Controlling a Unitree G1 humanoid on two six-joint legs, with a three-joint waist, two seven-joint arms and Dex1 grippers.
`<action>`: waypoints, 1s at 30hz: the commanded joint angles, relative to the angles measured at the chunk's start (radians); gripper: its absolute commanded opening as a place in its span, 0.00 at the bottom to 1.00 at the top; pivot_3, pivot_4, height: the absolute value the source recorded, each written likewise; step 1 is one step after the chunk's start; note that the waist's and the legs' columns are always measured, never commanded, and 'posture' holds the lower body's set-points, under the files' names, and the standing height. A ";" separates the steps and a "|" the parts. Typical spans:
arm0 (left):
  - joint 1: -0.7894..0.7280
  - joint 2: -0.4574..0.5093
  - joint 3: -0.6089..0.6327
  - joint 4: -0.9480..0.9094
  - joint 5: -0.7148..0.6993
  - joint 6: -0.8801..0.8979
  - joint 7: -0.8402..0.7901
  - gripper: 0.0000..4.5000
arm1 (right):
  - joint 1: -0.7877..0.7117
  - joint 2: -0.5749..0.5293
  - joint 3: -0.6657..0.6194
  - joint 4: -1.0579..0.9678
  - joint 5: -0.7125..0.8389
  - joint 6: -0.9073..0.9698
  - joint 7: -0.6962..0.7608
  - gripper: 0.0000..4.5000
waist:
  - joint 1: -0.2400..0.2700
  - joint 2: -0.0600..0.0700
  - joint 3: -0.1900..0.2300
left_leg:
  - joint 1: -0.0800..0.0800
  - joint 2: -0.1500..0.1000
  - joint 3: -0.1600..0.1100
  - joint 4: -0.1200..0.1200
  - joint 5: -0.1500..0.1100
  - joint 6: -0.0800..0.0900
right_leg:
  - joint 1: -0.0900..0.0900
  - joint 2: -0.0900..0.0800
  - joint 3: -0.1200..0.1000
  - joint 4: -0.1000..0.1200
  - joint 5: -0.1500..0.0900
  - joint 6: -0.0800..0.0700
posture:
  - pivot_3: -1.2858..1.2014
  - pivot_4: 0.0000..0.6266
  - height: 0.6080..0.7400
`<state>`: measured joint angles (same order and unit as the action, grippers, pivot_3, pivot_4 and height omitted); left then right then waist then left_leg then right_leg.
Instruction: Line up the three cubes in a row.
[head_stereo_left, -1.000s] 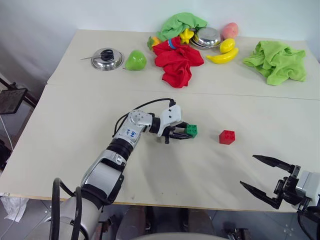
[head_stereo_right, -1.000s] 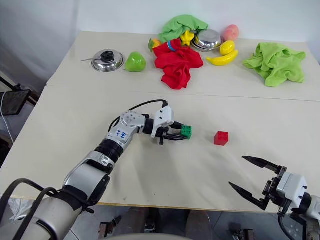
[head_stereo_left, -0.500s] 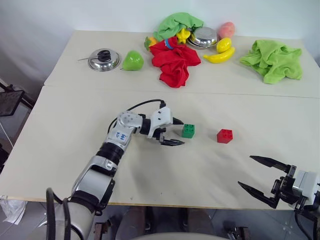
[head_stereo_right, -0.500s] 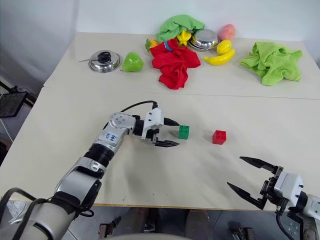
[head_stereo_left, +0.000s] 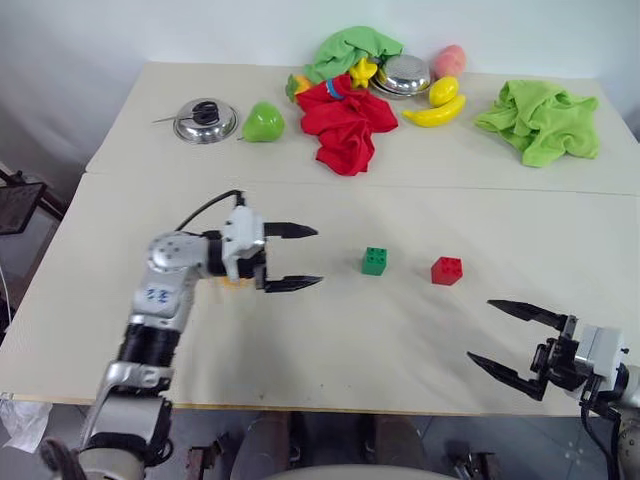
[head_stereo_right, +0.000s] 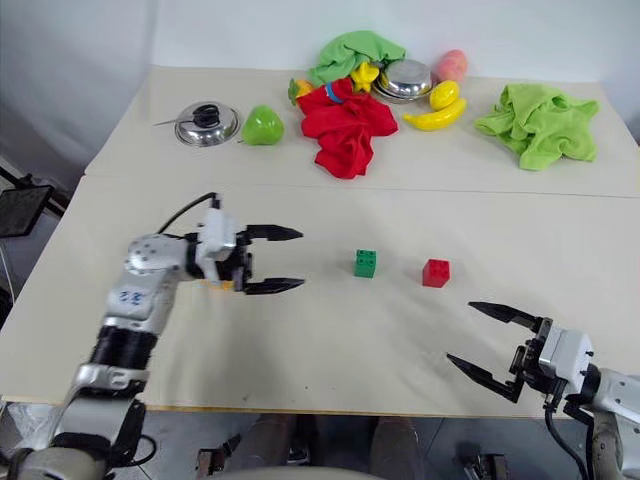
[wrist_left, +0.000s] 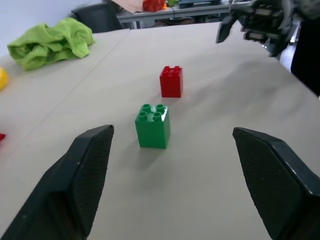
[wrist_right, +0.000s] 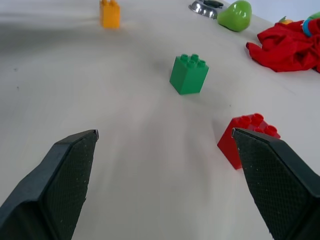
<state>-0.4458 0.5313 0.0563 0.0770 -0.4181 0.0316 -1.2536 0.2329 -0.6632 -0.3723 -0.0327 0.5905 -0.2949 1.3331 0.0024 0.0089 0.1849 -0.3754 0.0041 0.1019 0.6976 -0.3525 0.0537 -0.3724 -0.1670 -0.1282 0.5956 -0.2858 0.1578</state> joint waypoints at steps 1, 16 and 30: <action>0.095 0.073 0.167 -0.059 -0.084 0.016 0.045 1.00 | -0.028 -0.008 0.013 -0.048 0.046 0.032 0.013 1.00 | -0.004 0.000 0.000 | 0.000 0.000 0.000 0.000 0.000 0.000 | 0.000 0.000 0.000 0.000 0.000 0.000 | 0.52 0.24 1.00; 0.685 0.182 0.547 0.008 -0.093 -0.066 0.094 1.00 | -0.173 0.040 0.167 -0.138 0.072 0.101 0.042 1.00 | 0.013 -0.001 0.000 | 0.002 0.000 -0.001 0.000 -0.006 -0.008 | -0.002 -0.003 0.001 -0.002 -0.002 -0.004 | 0.52 0.24 1.00; 0.202 0.236 0.160 0.251 0.052 -0.117 -0.079 1.00 | -0.163 -0.022 0.072 0.054 0.044 0.021 0.145 1.00 | 0.010 -0.001 0.000 | 0.003 -0.001 0.003 -0.001 -0.004 -0.002 | -0.003 -0.002 0.000 0.006 -0.002 -0.004 | 0.52 0.24 1.00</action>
<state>-0.2351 0.7586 0.2468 0.2914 -0.3896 -0.0624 -1.2917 0.0670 -0.6712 -0.2655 0.0168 0.6238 -0.2433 1.4541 0.0123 0.0082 0.1848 -0.3724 0.0028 0.1067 0.6960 -0.3566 0.0514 -0.3753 -0.1685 -0.1287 0.6014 -0.2879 0.1538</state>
